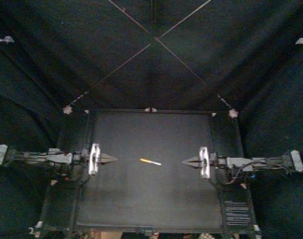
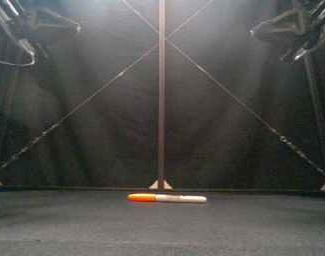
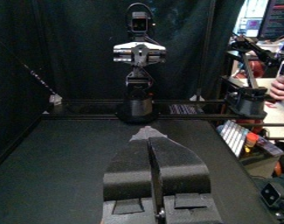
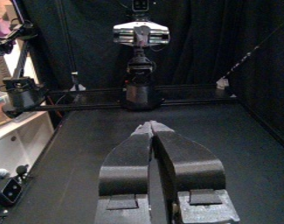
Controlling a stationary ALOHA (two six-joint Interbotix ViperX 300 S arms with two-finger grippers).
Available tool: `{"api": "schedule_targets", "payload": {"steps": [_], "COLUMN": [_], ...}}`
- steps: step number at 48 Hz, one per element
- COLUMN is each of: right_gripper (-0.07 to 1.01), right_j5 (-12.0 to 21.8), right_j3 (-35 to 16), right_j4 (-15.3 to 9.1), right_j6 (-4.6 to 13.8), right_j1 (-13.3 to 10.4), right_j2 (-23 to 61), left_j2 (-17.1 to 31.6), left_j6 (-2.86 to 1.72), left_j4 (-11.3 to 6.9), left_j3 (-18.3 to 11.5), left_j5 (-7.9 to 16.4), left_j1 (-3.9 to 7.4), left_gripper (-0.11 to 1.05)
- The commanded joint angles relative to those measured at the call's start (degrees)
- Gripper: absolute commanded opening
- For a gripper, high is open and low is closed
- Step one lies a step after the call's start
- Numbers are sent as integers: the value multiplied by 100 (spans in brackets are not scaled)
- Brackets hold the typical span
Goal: Uncap the pen
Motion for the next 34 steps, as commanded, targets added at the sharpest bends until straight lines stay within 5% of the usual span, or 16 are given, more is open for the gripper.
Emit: {"api": "schedule_targets", "payload": {"steps": [1, 5, 13, 18, 28, 34], "right_gripper": [-2, 2, 11, 31, 77, 80], "right_j5": [-44, -53, -53, -53, 26, 281], "right_j3": [-26, -35, -360, -861, -1837, -2188], "right_j4": [-9, -9, 149, 185, 167, 88], "right_j6": [9, -18, 62, 62, 9, 0], "right_j1": [-35, -167, -826, -1002, -1020, -1011], "right_j2": [290, 650, 2435, 3683, 5423, 6012], "left_j2": [396, 650, 1740, 2426, 3305, 3577], "left_j6": [44, 44, 44, 35, 35, 35], "left_j4": [88, 158, 158, 158, 149, 141], "left_j3": [-18, -18, -158, -325, -606, -659], "left_j5": [-334, -554, -905, -914, -914, -914], "left_j1": [62, 114, 325, 501, 738, 800], "left_gripper": [-7, -3, 0, 6, 40, 69]}}
